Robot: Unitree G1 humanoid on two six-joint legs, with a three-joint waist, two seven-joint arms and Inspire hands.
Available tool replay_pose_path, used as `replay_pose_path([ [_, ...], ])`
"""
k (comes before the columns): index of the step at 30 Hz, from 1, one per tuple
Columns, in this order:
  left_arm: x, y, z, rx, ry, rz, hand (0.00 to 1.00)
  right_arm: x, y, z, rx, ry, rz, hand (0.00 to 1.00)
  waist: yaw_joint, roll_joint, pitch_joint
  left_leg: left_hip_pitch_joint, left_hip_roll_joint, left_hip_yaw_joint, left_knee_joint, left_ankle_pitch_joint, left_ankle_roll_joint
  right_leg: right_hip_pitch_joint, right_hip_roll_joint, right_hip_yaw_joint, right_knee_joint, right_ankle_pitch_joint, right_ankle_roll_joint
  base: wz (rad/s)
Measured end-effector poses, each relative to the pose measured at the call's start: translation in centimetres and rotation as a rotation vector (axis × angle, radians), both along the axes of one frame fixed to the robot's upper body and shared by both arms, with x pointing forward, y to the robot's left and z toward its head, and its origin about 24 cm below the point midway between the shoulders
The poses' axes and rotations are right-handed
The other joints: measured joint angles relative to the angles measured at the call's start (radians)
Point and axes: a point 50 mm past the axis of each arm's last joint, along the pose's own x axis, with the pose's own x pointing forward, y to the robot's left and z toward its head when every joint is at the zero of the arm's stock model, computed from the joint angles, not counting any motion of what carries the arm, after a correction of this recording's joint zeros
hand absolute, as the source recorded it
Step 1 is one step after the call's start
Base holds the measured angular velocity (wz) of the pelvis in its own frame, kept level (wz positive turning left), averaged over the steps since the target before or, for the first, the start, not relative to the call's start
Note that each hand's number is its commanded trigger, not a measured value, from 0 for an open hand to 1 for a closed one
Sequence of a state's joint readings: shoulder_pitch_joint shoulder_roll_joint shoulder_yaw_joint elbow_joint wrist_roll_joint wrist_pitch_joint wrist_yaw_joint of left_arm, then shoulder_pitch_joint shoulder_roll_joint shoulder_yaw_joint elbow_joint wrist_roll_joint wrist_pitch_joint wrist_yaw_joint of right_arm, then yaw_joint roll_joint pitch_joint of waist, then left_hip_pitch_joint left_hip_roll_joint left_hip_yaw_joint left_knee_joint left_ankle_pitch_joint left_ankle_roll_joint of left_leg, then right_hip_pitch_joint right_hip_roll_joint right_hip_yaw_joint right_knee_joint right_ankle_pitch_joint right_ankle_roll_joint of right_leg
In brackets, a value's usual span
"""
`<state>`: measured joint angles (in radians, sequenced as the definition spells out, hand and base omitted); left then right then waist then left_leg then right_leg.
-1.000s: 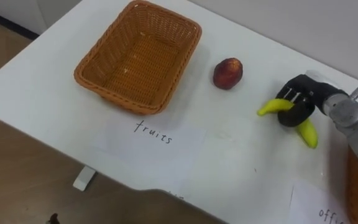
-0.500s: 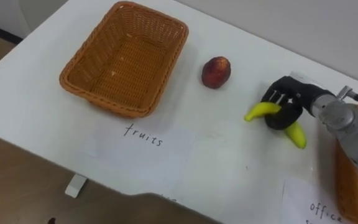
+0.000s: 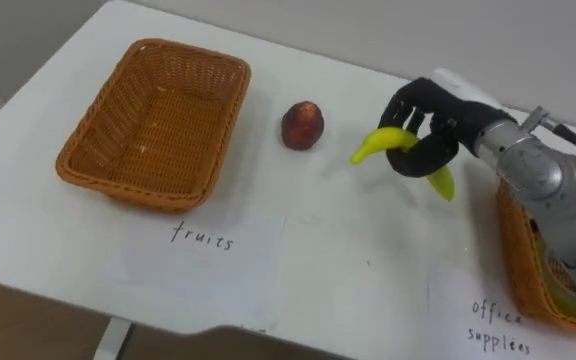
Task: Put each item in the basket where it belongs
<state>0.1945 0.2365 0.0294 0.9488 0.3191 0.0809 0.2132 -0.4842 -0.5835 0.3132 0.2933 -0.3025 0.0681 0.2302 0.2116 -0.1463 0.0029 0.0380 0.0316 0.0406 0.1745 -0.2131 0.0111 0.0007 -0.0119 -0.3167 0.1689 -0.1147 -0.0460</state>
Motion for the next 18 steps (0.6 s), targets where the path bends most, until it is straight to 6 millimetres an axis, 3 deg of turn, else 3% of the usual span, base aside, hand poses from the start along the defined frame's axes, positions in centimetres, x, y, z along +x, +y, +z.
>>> replay_pose_path([
  [6, -0.5, -0.2, -0.2, 0.004, 0.024, -0.003, 0.00, -0.2, 0.9, 2.1, 0.032, -0.076, 0.028, 1.00, -0.013, -0.009, -0.0057, 0.023, -0.008, -0.002, -0.006, 0.006, 0.002, 0.020, -0.003, 0.005, 0.000, 0.000, 0.000, -0.01],
  [9, -0.6, -0.3, -0.2, 0.004, 0.028, 0.006, 0.00, -0.1, 1.8, 2.2, 0.076, -0.088, 0.035, 1.00, -0.012, -0.013, -0.0040, 0.039, -0.007, -0.002, -0.009, 0.006, 0.002, 0.035, -0.003, 0.007, 0.000, -0.001, 0.002, 0.00],
  [11, -0.8, -0.2, -0.2, 0.006, 0.029, 0.024, 0.00, -0.1, 2.2, 2.2, 0.096, -0.085, 0.035, 1.00, -0.008, -0.022, -0.0076, 0.043, -0.007, -0.002, -0.010, 0.006, 0.002, 0.039, -0.003, 0.007, 0.000, -0.001, 0.002, 0.00],
  [15, -1.0, -0.2, -0.2, 0.007, 0.038, 0.029, 0.00, 0.0, 2.6, 2.1, 0.111, -0.083, 0.040, 1.00, 0.005, -0.023, -0.0055, 0.045, -0.008, -0.004, -0.010, 0.006, 0.003, 0.042, -0.004, 0.005, 0.000, -0.001, 0.002, 0.01],
  [18, -1.5, -0.3, -0.3, 0.006, 0.052, 0.031, 0.00, -0.2, 3.4, 2.4, 0.128, -0.079, 0.066, 1.00, 0.008, -0.018, 0.0006, 0.045, -0.008, -0.012, -0.010, 0.006, 0.003, 0.045, -0.005, -0.003, 0.000, -0.002, 0.004, 0.08],
])
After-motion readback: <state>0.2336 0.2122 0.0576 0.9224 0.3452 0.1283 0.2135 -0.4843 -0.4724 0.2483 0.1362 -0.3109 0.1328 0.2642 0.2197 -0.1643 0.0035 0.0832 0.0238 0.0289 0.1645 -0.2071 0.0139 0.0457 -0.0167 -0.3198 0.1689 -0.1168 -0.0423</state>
